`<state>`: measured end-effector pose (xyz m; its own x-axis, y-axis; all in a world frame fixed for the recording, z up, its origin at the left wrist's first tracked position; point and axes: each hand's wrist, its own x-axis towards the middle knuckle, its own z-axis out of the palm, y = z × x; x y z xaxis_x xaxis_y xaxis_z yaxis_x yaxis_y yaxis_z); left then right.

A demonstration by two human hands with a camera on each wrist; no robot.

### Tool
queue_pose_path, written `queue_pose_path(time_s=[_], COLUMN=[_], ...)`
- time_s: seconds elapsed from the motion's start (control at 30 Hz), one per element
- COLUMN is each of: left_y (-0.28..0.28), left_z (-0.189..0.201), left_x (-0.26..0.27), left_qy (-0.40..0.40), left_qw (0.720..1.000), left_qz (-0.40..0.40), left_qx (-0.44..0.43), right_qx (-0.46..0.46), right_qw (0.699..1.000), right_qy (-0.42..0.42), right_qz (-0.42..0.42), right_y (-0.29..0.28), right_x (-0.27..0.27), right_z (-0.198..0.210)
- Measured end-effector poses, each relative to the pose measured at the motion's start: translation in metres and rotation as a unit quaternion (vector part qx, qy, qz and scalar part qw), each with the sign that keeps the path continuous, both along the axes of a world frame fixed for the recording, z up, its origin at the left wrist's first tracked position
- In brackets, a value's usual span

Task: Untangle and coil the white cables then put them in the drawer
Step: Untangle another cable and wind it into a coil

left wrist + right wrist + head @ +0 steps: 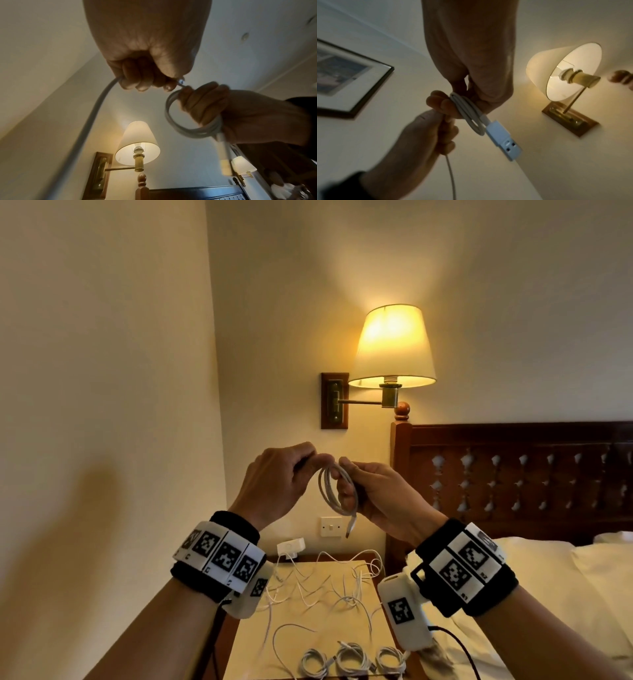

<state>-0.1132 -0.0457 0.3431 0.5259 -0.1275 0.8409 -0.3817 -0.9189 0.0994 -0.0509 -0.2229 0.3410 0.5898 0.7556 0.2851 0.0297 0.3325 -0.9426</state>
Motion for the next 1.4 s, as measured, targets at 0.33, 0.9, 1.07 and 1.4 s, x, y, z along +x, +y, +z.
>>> queue_pose_path(time_s=[0.33, 0.9, 1.07, 1.4], left_y=[0.034, -0.039, -0.027, -0.022], left_z=[-0.063, -0.013, -0.008, -0.018], left_x=[0.007, -0.015, -0.006, 0.010], left_qy=[0.079, -0.026, -0.009, 0.162], left_qw=[0.986, 0.995, 1.000, 0.950], left_qz=[-0.027, -0.014, -0.013, -0.077], left_qx=[-0.145, 0.097, -0.008, -0.255], right_qx=[0.181, -0.095, -0.115, -0.095], right_qw=[0.944, 0.974, 0.977, 0.995], right_qy=[0.241, -0.192, -0.169, -0.018], right_qz=[0.133, -0.077, -0.067, 0.000], right_y=[-0.029, -0.005, -0.009, -0.003], right_x=[0.018, 0.009, 0.011, 0.018], right_z=[0.017, 0.004, 0.005, 0.005])
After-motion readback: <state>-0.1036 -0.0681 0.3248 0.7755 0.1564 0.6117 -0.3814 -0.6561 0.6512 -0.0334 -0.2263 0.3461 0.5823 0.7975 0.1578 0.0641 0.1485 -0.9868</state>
